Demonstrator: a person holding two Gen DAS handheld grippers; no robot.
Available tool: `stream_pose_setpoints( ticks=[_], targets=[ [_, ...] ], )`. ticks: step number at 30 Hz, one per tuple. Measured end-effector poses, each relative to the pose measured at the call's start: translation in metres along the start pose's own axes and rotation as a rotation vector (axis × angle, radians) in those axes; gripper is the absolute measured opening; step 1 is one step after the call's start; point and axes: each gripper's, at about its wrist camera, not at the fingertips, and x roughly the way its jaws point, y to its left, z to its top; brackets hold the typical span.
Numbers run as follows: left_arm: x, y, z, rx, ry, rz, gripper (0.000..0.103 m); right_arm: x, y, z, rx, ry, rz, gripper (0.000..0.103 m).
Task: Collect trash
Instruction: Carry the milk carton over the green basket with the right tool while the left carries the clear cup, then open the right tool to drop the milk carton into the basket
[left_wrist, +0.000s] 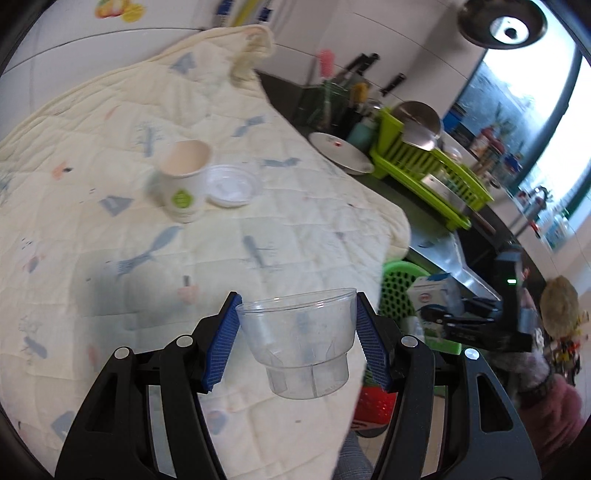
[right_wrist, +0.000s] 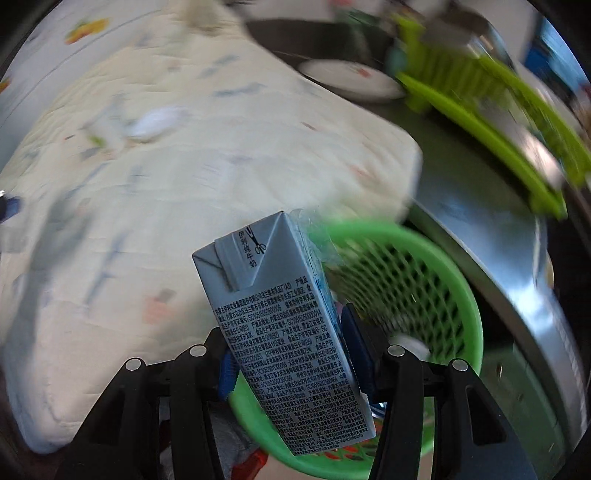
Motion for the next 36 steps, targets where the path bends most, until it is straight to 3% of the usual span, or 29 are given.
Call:
stream_pose_setpoints(
  ticks=[6, 14, 23, 33, 36],
  targets=[
    [0.012, -0.022, -0.004, 0.03, 0.03, -0.018, 0.061, 0.048, -0.047, -0.017, 0.17, 0.047, -0.048, 0.049],
    [0.03, -0.049, -0.006, 0.073, 0.068, -0.038, 0.061, 0.08, -0.072, -0.02, 0.26, 0.048, -0.057, 0.053],
    [0.067, -0.096, -0.009, 0.14, 0.139, -0.119, 0.061, 0.036, -0.079, -0.031, 0.251, -0.049, -0.03, 0.058],
    [0.115, -0.156, -0.018, 0.192, 0.216, -0.21, 0.061, -0.043, -0.087, -0.064, 0.171, -0.203, -0.117, 0.076],
    [0.131, -0.167, -0.024, 0.2, 0.241, -0.214, 0.061, -0.049, -0.096, -0.07, 0.181, -0.229, -0.117, 0.077]
  ],
)
